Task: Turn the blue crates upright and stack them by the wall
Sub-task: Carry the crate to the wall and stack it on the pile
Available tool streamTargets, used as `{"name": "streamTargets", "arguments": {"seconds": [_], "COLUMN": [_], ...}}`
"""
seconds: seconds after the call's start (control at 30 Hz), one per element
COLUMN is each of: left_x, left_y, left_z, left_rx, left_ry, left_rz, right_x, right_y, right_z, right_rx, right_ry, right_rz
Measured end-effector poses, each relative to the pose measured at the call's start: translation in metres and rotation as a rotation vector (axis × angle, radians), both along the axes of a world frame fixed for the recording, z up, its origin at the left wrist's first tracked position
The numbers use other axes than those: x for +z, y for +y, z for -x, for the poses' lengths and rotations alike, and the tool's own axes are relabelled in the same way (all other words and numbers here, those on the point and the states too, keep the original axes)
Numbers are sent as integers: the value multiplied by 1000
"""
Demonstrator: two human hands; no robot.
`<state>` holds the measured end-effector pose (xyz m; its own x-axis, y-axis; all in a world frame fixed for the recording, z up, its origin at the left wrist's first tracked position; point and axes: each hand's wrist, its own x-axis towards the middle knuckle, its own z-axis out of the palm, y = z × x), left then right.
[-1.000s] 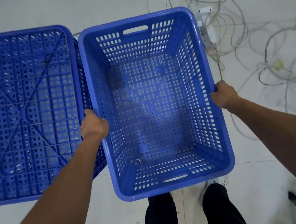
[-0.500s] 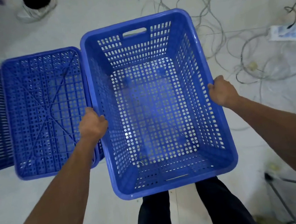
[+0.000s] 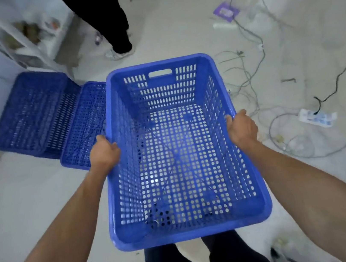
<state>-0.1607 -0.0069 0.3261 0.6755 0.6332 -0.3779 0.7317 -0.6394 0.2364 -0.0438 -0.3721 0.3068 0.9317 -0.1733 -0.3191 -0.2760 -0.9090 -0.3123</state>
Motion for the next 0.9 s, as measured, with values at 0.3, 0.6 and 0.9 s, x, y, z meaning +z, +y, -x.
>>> {"name": "streamTargets", "arguments": {"seconds": [0.3,0.6,0.9], "left_x": [61,86,82], "left_y": [51,150,276], "left_z": [125,274,434], "left_rx": [259,476,729], "left_ry": [-40,-92,-147], "left_rz": [-40,-109,-77], "right_x": [63,90,97], "right_y": [91,253,444], "right_z": [25,99,206], "right_rx": [297,519,735], "right_ry": [-83,-111,-117], "right_rz": [-52,-112,-105]}}
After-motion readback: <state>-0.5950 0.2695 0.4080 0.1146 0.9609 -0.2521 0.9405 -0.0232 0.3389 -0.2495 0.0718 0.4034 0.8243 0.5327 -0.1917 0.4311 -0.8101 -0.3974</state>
